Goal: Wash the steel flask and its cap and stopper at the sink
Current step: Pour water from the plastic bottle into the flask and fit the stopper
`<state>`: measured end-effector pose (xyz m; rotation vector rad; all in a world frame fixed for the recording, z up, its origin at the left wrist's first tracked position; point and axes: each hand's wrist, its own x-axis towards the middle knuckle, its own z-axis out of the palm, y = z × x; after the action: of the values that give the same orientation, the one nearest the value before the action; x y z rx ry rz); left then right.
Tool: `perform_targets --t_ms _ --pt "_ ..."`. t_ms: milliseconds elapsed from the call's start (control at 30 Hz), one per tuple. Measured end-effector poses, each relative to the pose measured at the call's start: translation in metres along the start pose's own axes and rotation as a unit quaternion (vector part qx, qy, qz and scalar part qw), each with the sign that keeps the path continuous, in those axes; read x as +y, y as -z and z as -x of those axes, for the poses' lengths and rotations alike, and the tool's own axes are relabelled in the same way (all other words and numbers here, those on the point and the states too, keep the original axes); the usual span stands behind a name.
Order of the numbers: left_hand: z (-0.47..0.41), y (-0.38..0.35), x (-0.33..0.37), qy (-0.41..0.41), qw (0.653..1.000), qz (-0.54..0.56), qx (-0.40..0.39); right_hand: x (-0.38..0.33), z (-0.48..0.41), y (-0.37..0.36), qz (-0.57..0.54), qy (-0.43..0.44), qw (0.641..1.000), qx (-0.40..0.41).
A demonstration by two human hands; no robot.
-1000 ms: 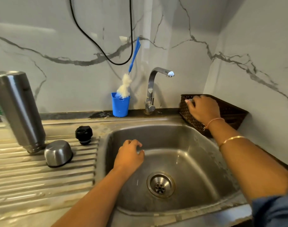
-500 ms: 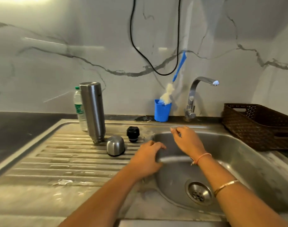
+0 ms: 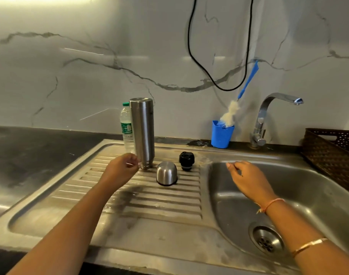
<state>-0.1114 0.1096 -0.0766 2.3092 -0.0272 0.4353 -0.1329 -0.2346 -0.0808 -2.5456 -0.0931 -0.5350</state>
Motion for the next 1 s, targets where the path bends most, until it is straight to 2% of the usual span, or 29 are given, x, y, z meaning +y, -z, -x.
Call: perform_targets --t_ms 133,500,733,833,1000 --pt "-0.015 0.004 -0.026 0.039 0.999 -0.002 0.036 -0.008 0.003 -0.003 0.011 -0.003 1.0 -0.015" --pt "-0.046 -0.004 -0.024 0.063 0.988 0.138 0.008 -0.02 0.01 -0.009 0.01 -0.008 1.0 -0.026" --pt "-0.063 -0.009 -0.02 0.038 0.969 0.228 -0.084 -0.019 0.011 -0.011 0.003 -0.018 1.0 -0.023" --pt "-0.064 -0.016 -0.015 0.041 0.974 0.215 -0.064 -0.019 0.01 -0.013 0.004 -0.019 1.0 -0.024" --pt "-0.059 -0.023 -0.009 0.023 0.993 0.119 0.0 -0.019 0.01 -0.013 0.004 -0.02 0.999 -0.025"
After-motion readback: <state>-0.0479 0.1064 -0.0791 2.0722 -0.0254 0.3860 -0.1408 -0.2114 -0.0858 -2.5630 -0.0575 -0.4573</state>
